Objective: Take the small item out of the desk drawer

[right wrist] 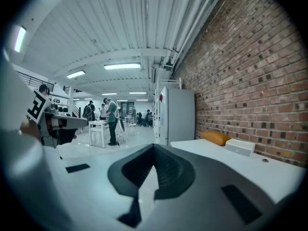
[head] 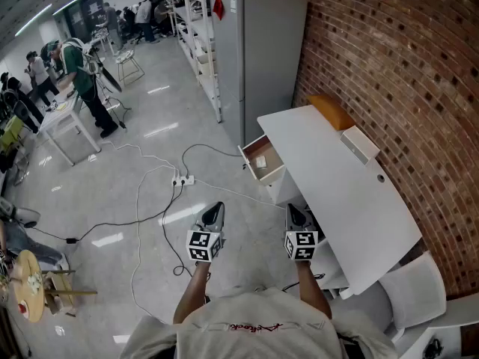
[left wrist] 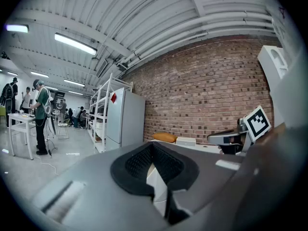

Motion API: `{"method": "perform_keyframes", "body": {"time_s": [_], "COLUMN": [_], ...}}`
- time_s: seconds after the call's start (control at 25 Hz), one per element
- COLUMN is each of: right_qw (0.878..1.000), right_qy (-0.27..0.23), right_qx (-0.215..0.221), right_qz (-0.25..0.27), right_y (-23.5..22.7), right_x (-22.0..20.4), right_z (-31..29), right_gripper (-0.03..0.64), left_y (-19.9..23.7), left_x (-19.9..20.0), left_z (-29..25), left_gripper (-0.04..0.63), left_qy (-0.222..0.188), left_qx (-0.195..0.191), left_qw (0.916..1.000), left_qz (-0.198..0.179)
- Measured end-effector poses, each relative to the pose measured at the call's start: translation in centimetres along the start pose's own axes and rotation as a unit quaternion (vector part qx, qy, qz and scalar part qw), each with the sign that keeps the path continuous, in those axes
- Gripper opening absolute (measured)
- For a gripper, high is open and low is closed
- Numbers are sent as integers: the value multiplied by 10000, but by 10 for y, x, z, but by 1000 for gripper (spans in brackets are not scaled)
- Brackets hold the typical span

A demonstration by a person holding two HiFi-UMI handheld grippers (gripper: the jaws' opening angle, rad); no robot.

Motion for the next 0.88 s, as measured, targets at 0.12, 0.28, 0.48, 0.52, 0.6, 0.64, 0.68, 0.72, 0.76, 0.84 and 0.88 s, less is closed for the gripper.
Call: {"method": "perform_keyframes", "body": {"time_s": [0.12,0.28,0.48,0.52,0.6,0.64,0.68,0.72,0.76,0.84,0.88], "right_qw": [10000,10000,9999,9999,9999,9999,9999,9999,9999,9999,9998], "right_qy": [-21,-18,-40,-63,-100,-104,-99,-88,-71,-36,-22], "right_qx": [21,61,101,97,105,118,130,141,150,164,173], "right_qz": [15,14,7,-9,-34,-35,-31,-29,-31,-33,-30], "right_y": [0,1,1,0,-3,-5,-7,-9,-11,-16,-19], "right_x": [3,4,4,4,4,4,3,2,0,-2,-3], "right_z": [-3,-5,-8,-9,-11,-11,-12,-12,-13,-14,-15], "right_gripper": [11,11,11,11,11,11,11,11,11,11,11], "left_y": [-1,0,-1,-1,-3,-4,-5,-6,-7,-11,-12], "left_x": [-2,-2,-2,-2,0,0,-1,-2,-3,-5,-5], "left_z": [-2,-4,-6,-7,-10,-12,-13,-15,-16,-19,-21], "left_gripper": [9,9,9,9,9,9,9,9,9,9,9], "left_qy": [15,31,22,14,2,2,5,10,15,24,30], "left_qx": [-13,7,22,23,31,40,52,65,78,103,115], "left_qw": [10000,10000,10000,10000,10000,10000,10000,10000,10000,9999,9999], "left_qz": [24,48,46,42,36,36,41,48,58,77,82]}}
Point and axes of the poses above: the fingertips, and each gripper's own axes: z backward along the fingers, y to its left, x out of its top, the point moved 7 cm from there along z, backward along the fingers, and after that the axes turned 6 degrees about z, right-handed, at the moved point
